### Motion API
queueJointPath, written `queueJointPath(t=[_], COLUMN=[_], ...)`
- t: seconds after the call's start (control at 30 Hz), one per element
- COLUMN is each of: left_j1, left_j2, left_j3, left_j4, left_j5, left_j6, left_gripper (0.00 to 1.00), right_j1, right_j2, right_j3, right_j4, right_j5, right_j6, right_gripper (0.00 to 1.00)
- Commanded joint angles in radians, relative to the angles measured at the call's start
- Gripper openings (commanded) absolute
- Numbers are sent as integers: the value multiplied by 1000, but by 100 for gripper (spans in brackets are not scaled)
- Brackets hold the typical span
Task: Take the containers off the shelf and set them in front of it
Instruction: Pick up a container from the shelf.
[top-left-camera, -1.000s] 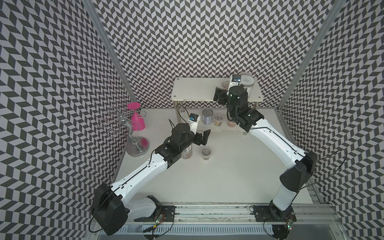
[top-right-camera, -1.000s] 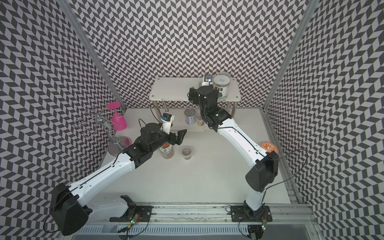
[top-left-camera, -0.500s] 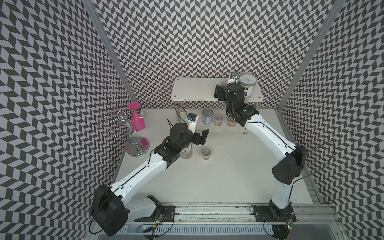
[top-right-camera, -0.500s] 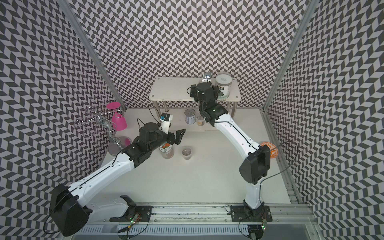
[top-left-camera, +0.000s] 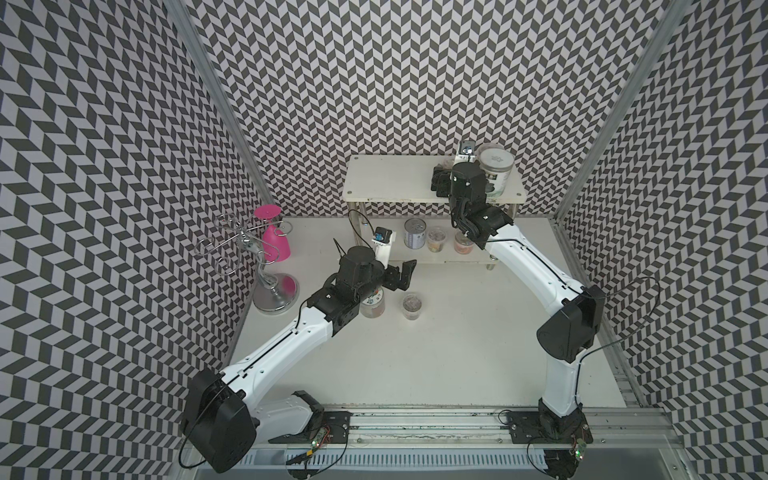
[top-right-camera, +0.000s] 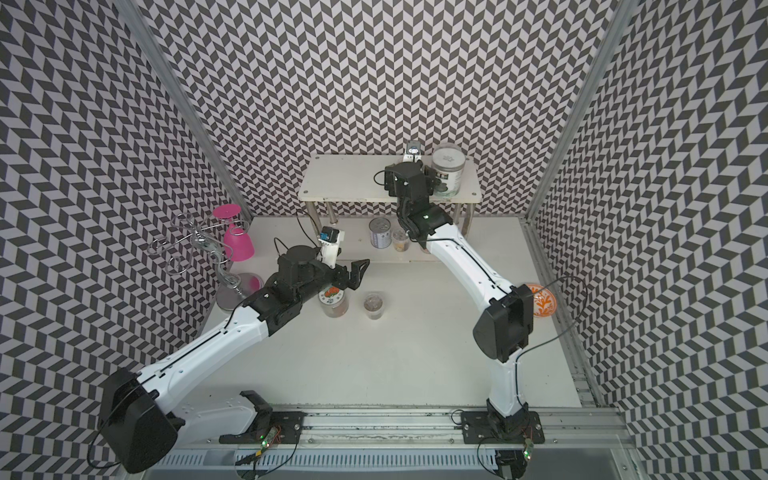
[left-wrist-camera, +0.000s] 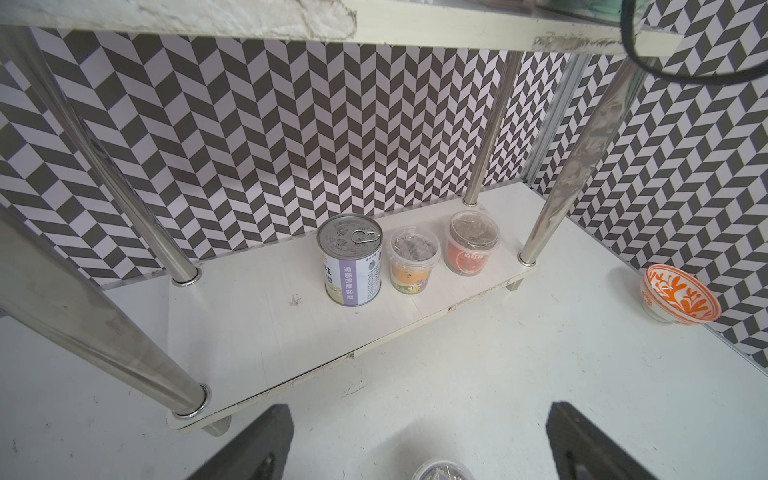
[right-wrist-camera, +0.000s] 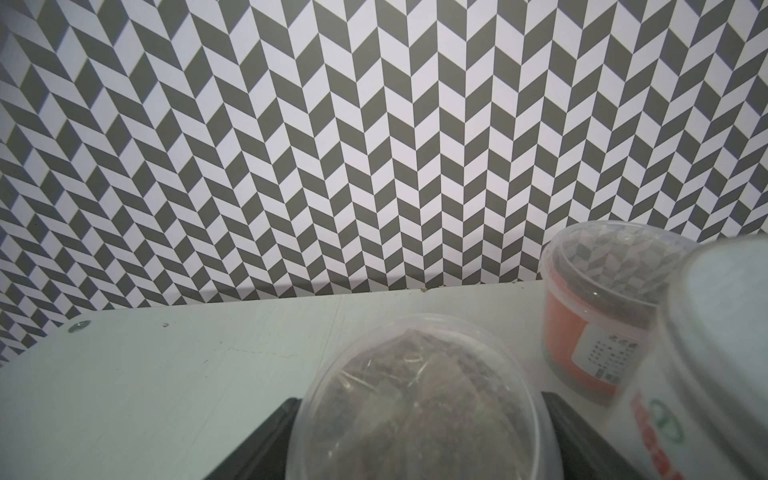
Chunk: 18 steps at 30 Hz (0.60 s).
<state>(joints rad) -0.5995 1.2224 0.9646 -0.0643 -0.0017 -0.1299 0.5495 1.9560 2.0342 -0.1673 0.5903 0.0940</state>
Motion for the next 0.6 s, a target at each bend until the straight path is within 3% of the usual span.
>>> queueJointPath(t=[0.0, 0.23, 0.57], left_j1=[8, 13, 21], left_j2=[-28, -22, -17], left_j3=[-14, -15, -10], left_j4=[-2, -3, -4], left_j5=[17, 25, 27], left_j6=[-7, -7, 1], left_gripper=[100, 100, 100], right_j1=[-11, -11, -2], right_j2=[13, -11, -114], right_j3=[25, -7, -146], right_j4=[64, 109, 209], right_j5=[19, -9, -87], right_j6=[-28, -65, -93], right_gripper=[81, 73, 73])
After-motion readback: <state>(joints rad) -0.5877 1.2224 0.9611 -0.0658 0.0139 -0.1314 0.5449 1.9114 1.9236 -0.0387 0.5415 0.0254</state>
